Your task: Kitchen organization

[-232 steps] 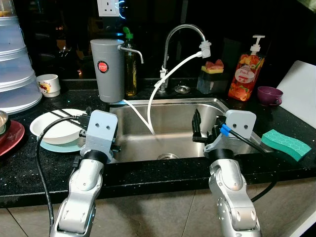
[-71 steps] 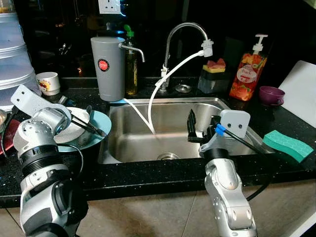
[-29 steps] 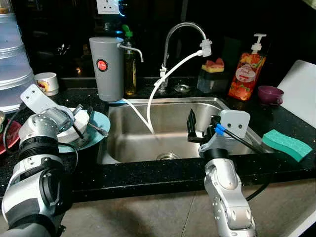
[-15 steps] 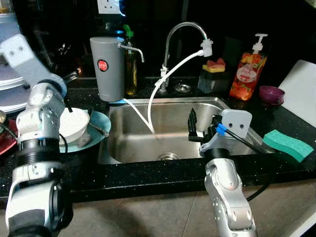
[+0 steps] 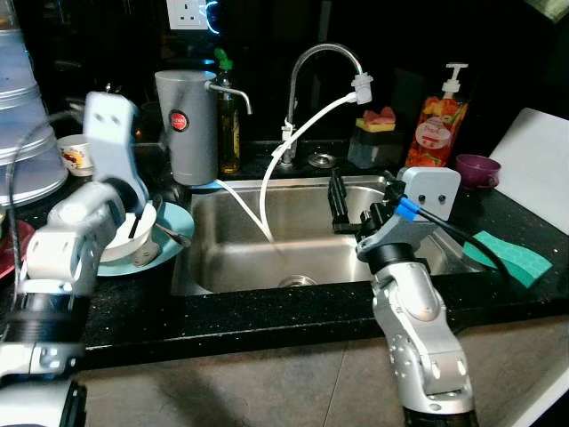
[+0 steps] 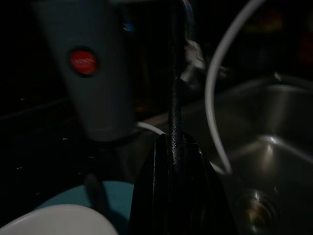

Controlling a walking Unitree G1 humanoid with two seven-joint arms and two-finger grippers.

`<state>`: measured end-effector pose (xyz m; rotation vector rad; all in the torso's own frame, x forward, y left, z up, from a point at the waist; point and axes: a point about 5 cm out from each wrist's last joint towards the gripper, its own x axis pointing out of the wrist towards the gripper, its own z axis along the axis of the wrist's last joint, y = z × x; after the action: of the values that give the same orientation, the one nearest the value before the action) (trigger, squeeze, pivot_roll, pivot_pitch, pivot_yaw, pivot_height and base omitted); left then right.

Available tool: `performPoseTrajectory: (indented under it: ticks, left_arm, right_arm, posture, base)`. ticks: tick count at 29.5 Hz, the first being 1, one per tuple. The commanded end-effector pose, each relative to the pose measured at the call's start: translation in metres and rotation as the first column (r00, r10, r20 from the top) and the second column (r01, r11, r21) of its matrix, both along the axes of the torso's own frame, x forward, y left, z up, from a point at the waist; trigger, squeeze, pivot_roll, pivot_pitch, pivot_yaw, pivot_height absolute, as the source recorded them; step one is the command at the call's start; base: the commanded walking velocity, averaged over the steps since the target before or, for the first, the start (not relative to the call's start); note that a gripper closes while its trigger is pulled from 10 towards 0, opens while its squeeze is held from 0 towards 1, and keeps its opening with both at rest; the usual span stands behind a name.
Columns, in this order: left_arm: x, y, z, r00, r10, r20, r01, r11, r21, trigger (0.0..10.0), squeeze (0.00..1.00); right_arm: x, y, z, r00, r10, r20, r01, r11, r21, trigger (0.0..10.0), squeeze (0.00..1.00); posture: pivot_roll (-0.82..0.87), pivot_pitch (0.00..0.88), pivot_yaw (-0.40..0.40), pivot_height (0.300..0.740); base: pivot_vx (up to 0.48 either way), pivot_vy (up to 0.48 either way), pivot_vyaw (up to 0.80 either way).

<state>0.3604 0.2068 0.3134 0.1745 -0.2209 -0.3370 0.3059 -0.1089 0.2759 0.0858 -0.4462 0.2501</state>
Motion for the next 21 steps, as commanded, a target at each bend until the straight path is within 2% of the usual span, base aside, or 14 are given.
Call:
performPoseTrajectory:
  ticks: [1, 2, 4, 7, 10, 11, 12, 15, 16, 20, 21]
  left_arm:
    - [-0.005, -0.006, 0.004, 0.998, -0.056, 0.032, 0.053, 0.995, 0.087, 10.0, 0.0]
    - [-0.005, -0.006, 0.004, 0.998, -0.056, 0.032, 0.053, 0.995, 0.087, 10.0, 0.0]
    - [-0.004, -0.012, 0.0, 0.995, -0.096, 0.015, 0.094, 0.99, 0.106, 10.0, 0.0]
    - [-0.002, -0.018, -0.003, 0.992, -0.122, 0.005, 0.121, 0.987, 0.108, 10.0, 0.0]
    - [-0.002, -0.041, -0.012, 0.966, -0.258, -0.004, 0.257, 0.959, 0.123, 10.0, 0.0]
    - [-0.009, -0.053, -0.012, 0.933, -0.36, 0.003, 0.359, 0.931, 0.068, 10.0, 0.0]
    - [-0.012, -0.056, -0.011, 0.919, -0.394, 0.01, 0.394, 0.919, 0.035, 10.0, 0.0]
    - [-0.016, -0.061, -0.009, 0.894, -0.447, 0.021, 0.448, 0.894, -0.016, 10.0, 0.0]
    - [-0.016, -0.061, -0.009, 0.894, -0.447, 0.021, 0.448, 0.894, -0.016, 10.0, 0.0]
    - [-0.024, -0.07, -0.014, 0.85, -0.527, -0.006, 0.524, 0.846, -0.091, 10.0, 0.0]
    - [-0.026, -0.072, -0.016, 0.839, -0.544, -0.011, 0.541, 0.836, -0.095, 10.0, 0.0]
  right_arm:
    - [-0.005, 0.01, -0.008, 0.991, 0.12, -0.066, -0.125, 0.989, -0.078, 10.0, 0.0]
    - [-0.005, 0.01, -0.008, 0.991, 0.12, -0.066, -0.125, 0.989, -0.078, 10.0, 0.0]
    - [-0.004, 0.013, -0.022, 0.975, 0.157, -0.158, -0.18, 0.973, -0.143, 10.0, 0.0]
    - [-0.003, 0.013, -0.024, 0.967, 0.176, -0.183, -0.201, 0.971, -0.132, 10.0, 0.0]
    - [-0.008, 0.015, -0.011, 0.938, 0.303, -0.167, -0.302, 0.953, 0.032, 10.0, 0.0]
    - [-0.011, 0.018, -0.001, 0.907, 0.4, -0.135, -0.375, 0.91, 0.174, 10.0, 0.0]
    - [-0.013, 0.02, 0.002, 0.894, 0.433, -0.114, -0.4, 0.886, 0.234, 10.0, 0.0]
    - [-0.016, 0.023, 0.008, 0.86, 0.505, -0.07, -0.456, 0.823, 0.338, 10.0, 0.0]
    - [-0.016, 0.023, 0.008, 0.86, 0.505, -0.07, -0.456, 0.823, 0.338, 10.0, 0.0]
    - [-0.021, 0.029, 0.011, 0.808, 0.589, -0.02, -0.528, 0.739, 0.418, 10.0, 0.0]
    - [-0.021, 0.03, 0.011, 0.804, 0.594, -0.022, -0.533, 0.736, 0.417, 10.0, 0.0]
  posture:
    - [0.07, 0.059, -0.021, 0.74]
    - [0.07, 0.059, -0.021, 0.74]
    - [0.06, 0.057, -0.023, 0.74]
    - [0.06, 0.056, -0.024, 0.74]
    - [0.06, 0.056, -0.024, 0.74]
    - [0.05, 0.054, -0.018, 0.74]
    - [0.05, 0.054, -0.018, 0.74]
    - [0.04, 0.055, -0.014, 0.74]
    - [0.04, 0.055, -0.014, 0.74]
    - [0.05, 0.057, -0.015, 0.74]
    - [0.05, 0.057, -0.015, 0.74]
  base:
    - [0.0, 0.0, 0.0]
    - [0.0, 0.0, 0.0]
    - [0.0, 0.0, 0.0]
    - [0.0, 0.0, 0.0]
    - [0.0, 0.0, 0.0]
    - [0.0, 0.0, 0.0]
    - [0.0, 0.0, 0.0]
    - [0.0, 0.0, 0.0]
    - [0.0, 0.0, 0.0]
    - [0.0, 0.0, 0.0]
    - [0.0, 0.0, 0.0]
